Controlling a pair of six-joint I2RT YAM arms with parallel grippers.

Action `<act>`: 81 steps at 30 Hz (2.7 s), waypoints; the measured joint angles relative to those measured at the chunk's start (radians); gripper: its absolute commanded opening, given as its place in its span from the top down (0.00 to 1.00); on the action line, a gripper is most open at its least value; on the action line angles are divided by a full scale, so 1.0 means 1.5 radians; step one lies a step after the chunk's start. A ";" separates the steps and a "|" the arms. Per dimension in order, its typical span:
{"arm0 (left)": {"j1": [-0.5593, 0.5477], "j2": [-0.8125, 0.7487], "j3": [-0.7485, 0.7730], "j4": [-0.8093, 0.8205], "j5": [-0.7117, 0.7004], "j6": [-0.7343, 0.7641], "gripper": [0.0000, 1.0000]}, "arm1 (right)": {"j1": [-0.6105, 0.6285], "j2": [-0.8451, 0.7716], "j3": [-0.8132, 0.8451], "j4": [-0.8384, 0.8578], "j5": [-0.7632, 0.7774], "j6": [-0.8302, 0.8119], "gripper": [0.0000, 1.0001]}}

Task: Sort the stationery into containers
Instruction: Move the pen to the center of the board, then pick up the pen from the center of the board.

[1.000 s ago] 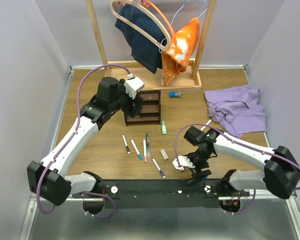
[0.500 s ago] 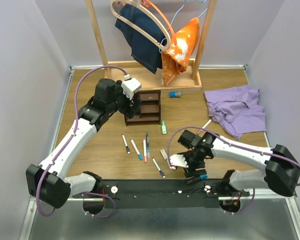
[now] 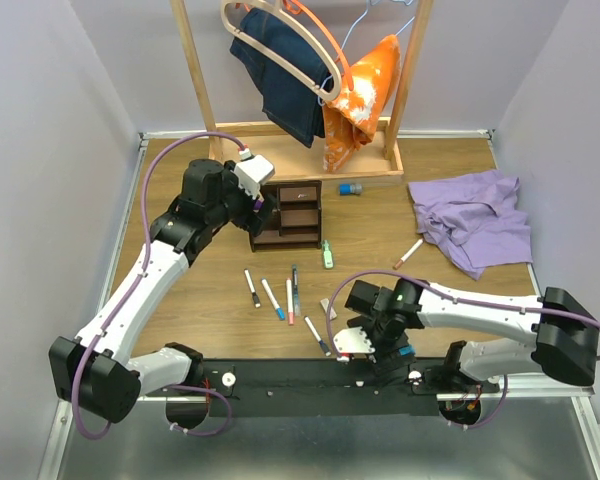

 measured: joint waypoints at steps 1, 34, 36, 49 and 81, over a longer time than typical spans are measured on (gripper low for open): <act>0.001 -0.001 -0.001 0.000 0.000 -0.001 0.10 | 0.009 0.002 0.000 0.000 0.002 0.006 0.00; -0.006 0.025 0.014 -0.029 0.068 -0.035 0.13 | -0.097 0.040 0.066 0.187 0.278 0.051 0.00; -0.050 0.032 0.025 -0.051 0.070 -0.027 0.13 | -0.117 0.019 0.090 0.167 0.250 0.070 0.00; -0.397 0.247 0.069 -0.117 0.003 0.000 0.26 | -0.381 -0.212 0.179 0.188 0.175 0.354 0.00; -0.551 0.596 0.294 -0.040 -0.091 -0.059 0.50 | -0.555 -0.362 0.198 0.213 0.283 0.507 0.00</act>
